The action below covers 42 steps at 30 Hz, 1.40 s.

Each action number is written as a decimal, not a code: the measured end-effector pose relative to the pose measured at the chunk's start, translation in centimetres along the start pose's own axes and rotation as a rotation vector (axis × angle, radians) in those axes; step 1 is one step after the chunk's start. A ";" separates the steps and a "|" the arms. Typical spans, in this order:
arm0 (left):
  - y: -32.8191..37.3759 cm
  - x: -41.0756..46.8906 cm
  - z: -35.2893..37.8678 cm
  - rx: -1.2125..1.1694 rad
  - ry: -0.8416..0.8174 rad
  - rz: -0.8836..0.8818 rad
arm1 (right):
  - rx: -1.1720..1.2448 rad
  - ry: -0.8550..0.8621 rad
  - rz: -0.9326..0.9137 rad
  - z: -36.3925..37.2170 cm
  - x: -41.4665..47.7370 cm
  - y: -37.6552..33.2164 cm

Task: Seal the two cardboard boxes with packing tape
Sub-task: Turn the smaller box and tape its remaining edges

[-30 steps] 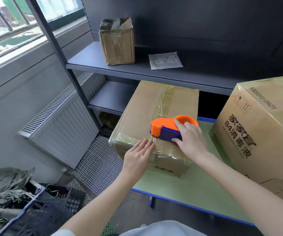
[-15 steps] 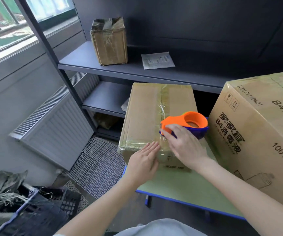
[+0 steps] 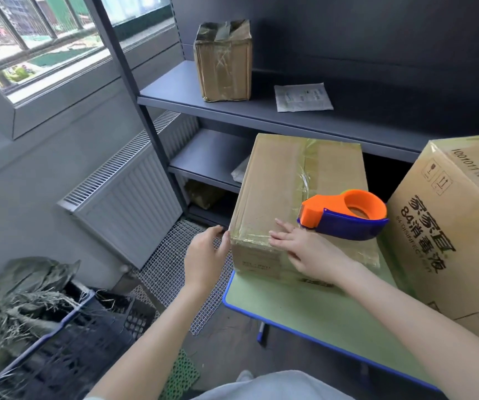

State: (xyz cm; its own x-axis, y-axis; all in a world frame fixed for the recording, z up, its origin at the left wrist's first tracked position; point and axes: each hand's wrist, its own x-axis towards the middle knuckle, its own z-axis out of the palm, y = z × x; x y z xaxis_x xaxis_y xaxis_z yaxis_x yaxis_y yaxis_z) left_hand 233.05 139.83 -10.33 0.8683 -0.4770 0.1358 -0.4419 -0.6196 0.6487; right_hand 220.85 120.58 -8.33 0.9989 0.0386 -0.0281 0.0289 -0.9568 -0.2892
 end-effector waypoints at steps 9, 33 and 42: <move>-0.7 1.3 -0.2 -0.233 -0.270 -0.132 | 0.159 -0.012 -0.062 1.2 5.9 -2.1; -3.3 2.7 0.6 0.174 -0.120 0.463 | 0.094 0.087 -0.151 3.7 7.4 -2.4; -2.7 2.6 -0.1 0.162 -0.165 0.399 | -0.079 -0.020 -0.098 3.1 6.2 -1.4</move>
State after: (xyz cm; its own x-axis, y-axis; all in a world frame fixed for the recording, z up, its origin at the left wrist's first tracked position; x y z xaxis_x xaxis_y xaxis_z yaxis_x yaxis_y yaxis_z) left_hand 236.54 140.35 -11.65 0.5813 -0.7829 0.2216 -0.7753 -0.4504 0.4427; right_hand 226.93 123.05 -11.10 0.9901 0.1384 -0.0224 0.1304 -0.9679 -0.2149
